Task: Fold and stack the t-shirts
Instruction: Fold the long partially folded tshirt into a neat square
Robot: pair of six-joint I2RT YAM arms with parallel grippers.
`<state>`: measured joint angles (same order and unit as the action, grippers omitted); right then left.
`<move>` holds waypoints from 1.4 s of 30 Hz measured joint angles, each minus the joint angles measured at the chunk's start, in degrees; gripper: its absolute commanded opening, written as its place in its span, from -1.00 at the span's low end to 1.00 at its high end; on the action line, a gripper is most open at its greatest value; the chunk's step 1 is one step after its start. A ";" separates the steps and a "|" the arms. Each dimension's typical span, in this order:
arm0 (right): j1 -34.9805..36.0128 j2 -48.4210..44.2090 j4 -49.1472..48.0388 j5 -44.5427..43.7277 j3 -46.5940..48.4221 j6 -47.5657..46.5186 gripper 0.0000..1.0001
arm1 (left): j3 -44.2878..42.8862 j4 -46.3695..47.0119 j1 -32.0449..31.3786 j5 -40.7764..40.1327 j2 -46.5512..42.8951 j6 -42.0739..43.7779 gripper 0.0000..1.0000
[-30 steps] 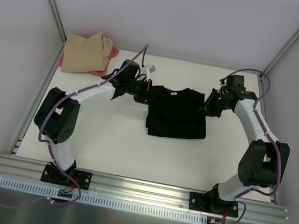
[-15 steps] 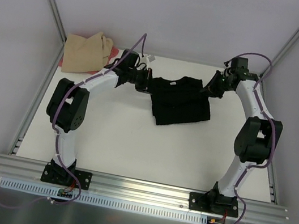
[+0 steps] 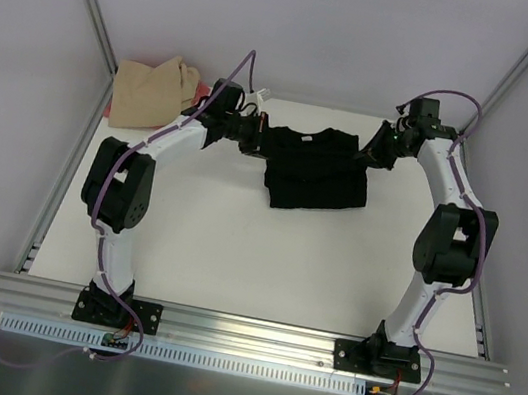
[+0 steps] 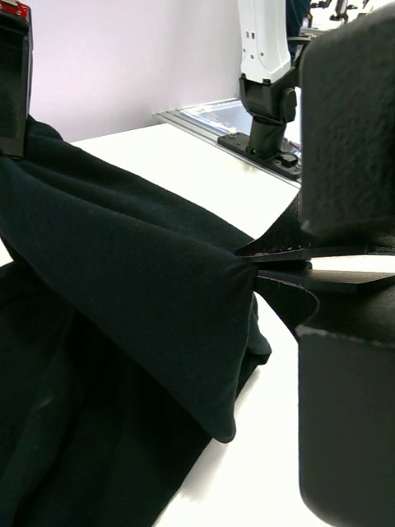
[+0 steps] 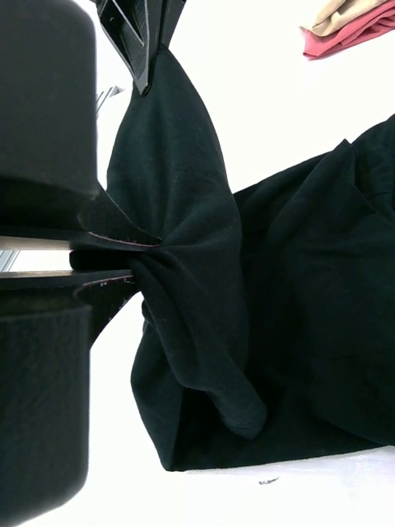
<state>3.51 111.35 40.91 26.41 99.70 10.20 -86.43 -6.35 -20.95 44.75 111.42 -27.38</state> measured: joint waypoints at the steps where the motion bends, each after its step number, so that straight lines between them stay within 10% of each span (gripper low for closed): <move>1: -0.02 -0.09 0.09 0.00 0.00 0.00 -0.99 | 0.00 0.04 0.02 0.04 0.00 -0.09 -1.00; 14: -0.02 -2.54 2.51 -0.02 2.36 -0.04 -0.99 | 1.05 0.94 0.02 1.49 -0.57 -2.14 -1.00; 19: -0.13 9.03 7.74 1.46 24.15 0.44 -0.96 | -6.49 -0.42 0.39 1.77 1.27 -2.32 -0.99; 20: -0.24 13.73 8.59 2.16 31.71 0.94 -0.87 | -8.79 -0.17 0.63 1.79 2.29 -2.51 -0.87; 21: -0.39 18.14 7.93 3.17 38.62 2.10 -0.32 | -11.39 0.09 1.14 1.79 3.80 -2.78 -0.04; 22: -0.57 20.90 6.34 4.07 41.94 3.52 0.96 | -14.01 0.98 1.81 1.77 5.55 -2.99 0.96; 29: -3.96 29.03 -15.02 11.61 32.76 16.31 0.93 | -19.96 5.25 8.57 2.32 16.92 -8.83 0.97; 42: -6.36 18.88 -24.46 16.48 4.98 18.60 0.93 | 0.07 15.89 7.28 2.75 10.91 -15.63 0.97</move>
<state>-2.85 130.23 16.45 42.89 104.68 28.80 -86.37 9.54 -13.67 47.51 122.32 -43.00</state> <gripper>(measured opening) 0.968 0.988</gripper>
